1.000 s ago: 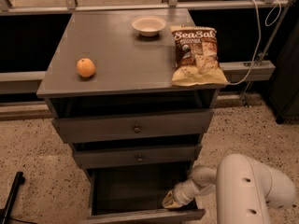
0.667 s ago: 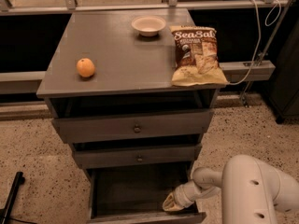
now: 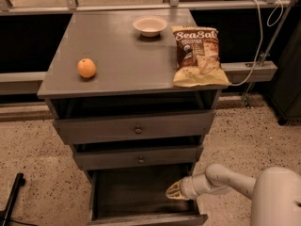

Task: Open bottom drawer

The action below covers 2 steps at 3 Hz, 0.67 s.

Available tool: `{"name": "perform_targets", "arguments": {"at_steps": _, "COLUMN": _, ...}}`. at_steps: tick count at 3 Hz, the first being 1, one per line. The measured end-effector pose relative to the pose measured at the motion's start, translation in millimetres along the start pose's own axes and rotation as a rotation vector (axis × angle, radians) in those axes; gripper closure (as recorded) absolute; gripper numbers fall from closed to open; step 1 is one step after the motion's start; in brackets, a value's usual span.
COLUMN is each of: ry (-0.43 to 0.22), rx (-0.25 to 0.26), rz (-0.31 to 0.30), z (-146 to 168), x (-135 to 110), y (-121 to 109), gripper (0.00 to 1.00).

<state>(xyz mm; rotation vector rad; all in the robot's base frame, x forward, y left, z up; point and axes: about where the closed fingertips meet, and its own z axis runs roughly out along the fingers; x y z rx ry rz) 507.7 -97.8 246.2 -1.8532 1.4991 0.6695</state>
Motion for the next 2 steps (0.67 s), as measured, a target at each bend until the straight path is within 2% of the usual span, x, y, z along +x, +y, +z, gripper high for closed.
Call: {"name": "perform_targets", "arguments": {"at_steps": 2, "ry": -0.002, "rx": 0.004, "rz": -0.004, "z": -0.7, "x": -0.5, "y": -0.1, "gripper": 0.50}}
